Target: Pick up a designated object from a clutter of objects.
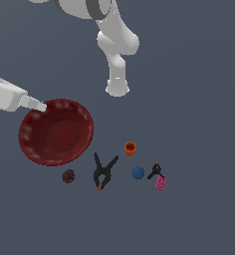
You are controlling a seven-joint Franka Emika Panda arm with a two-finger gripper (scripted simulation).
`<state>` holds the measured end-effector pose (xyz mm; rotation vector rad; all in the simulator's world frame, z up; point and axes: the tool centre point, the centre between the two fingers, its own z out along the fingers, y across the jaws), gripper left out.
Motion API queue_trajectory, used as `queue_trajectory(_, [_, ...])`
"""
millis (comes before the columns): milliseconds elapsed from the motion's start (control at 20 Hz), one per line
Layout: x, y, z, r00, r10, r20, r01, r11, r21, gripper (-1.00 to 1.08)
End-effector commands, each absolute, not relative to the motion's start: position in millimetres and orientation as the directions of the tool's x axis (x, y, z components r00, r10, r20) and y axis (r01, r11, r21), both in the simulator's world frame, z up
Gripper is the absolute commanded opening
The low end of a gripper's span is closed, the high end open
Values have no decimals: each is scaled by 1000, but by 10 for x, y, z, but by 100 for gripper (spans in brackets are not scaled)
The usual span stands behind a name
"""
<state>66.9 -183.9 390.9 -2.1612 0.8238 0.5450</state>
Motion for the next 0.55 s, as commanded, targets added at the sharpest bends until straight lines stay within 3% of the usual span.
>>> queue_trajectory(0, [673,-1833,3946,704,-384,-597,-700,-515,-495,-100])
queue_trajectory(500, [690,-1780,4191,704,-384,-597,-700,-515,-494,-100])
